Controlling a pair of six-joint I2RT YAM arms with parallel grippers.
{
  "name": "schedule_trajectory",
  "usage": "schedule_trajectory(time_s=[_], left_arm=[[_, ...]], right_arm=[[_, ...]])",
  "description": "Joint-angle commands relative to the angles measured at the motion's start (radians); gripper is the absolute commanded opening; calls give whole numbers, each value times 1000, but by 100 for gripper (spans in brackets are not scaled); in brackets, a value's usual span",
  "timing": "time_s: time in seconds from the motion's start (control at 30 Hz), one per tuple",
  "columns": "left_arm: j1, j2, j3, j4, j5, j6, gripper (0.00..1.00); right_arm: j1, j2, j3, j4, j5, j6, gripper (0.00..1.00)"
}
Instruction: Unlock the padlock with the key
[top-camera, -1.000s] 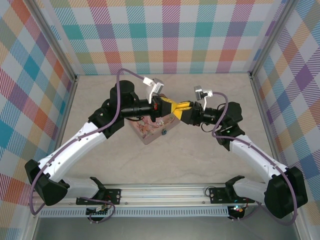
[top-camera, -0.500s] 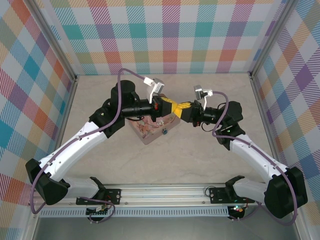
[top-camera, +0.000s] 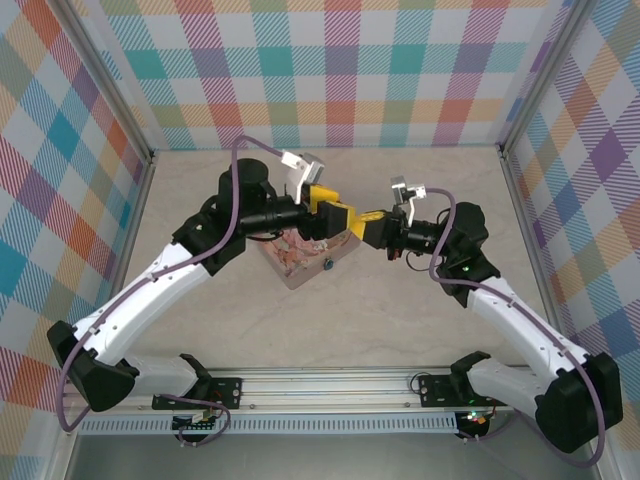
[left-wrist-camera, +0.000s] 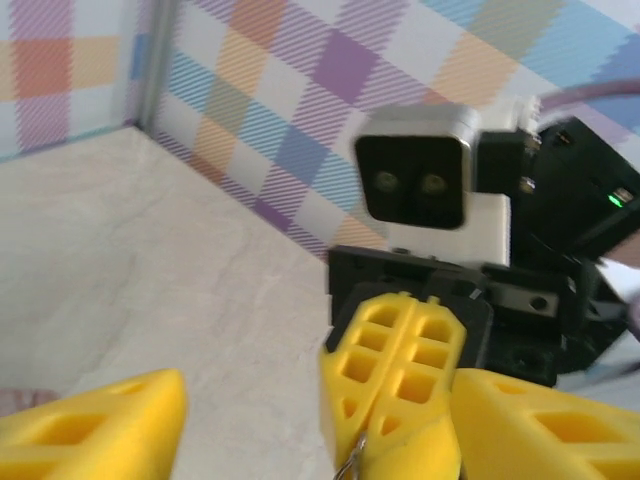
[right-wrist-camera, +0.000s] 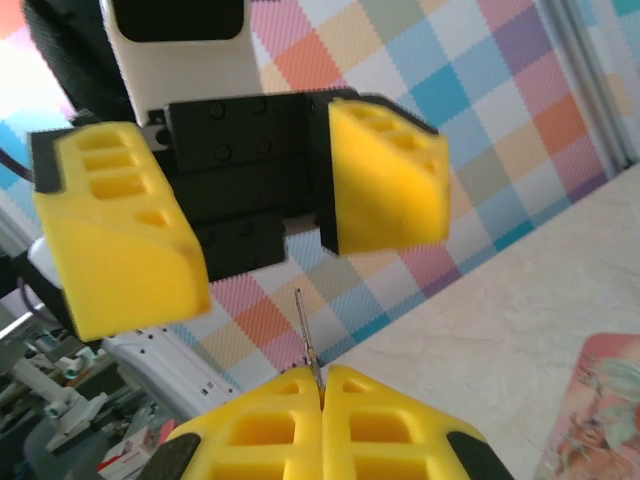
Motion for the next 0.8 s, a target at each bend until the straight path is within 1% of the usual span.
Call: schedule_trajectory(time_s=[0.0,0.1,0.2,0.27,0.3,0.37,0.5,0.63,0.77], left_arm=[[26,-63,13,-116,-238,5,84],[67,-76,-32,-215,-418,-75,95],[111,-65,-90,-349,-591,-176,99],[138,-58,-146,-400,-655,-220,100],[152,-57,-177,-410,-665,-240,100],[187,-52,-248,-413,-657,-289,100],[239,-22,-351,-376,-584,-351,100],[251,40,-400,-315,-518,-368,100],[253,99,-434,-209,-425,-391,100]], right_arm=[[5,-47,-3,-213,115,-137,0],[5,-61,-4,-339,198,-194,0],[4,-68,-18,-413,277,-223,0],[4,-69,-31,-437,316,-230,0],[5,-69,-38,-440,330,-230,0],[4,-67,-50,-440,347,-230,0],[4,-60,-60,-442,368,-228,0],[5,-53,-61,-443,372,-227,0],[5,-42,-60,-442,372,-224,0]])
